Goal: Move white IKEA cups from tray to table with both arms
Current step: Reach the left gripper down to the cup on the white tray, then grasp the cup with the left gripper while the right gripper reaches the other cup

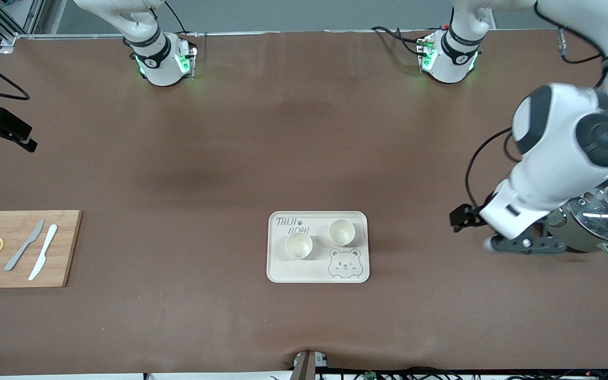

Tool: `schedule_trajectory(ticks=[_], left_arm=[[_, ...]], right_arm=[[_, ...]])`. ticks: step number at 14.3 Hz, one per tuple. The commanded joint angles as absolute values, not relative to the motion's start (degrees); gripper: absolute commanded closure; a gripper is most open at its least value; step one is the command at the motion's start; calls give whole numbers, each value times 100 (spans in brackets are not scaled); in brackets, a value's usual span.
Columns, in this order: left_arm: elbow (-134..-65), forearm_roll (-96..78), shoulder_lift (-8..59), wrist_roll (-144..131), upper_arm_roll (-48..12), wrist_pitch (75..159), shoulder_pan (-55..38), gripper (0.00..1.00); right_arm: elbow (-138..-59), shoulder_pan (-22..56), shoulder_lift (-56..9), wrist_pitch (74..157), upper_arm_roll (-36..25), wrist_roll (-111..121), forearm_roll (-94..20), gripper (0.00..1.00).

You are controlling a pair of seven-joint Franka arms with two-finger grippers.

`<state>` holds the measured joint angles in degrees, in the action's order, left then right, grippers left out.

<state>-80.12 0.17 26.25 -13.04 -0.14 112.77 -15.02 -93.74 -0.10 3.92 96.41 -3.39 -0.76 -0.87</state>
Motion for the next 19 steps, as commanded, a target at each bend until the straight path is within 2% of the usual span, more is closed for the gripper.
schedule_trajectory(ticks=[1,7,11,16,19], left_arm=[[-7884,-26,3162,-1818,0,11793,-1932,0],[-7849,-210,3849,-2635,-44,12120,-2240,0],[-7858,-457,3972,-3137,-44,12349,-2592,0],[-7875,-457,4280,-3603,-35,12717,-2944,0],[-7884,-466,4420,-3639,-44,12884,-2953,0]], right_arm=[[-9176,-105,316,9598,-272,-106,-35,0],[-9070,-167,27,9913,-272,-70,-201,0],[-9123,-36,-254,10414,-246,-105,-281,0],[-9044,833,-1000,11091,-237,-1023,-395,0],[-8528,1528,-1676,11189,-237,-2264,-352,0]])
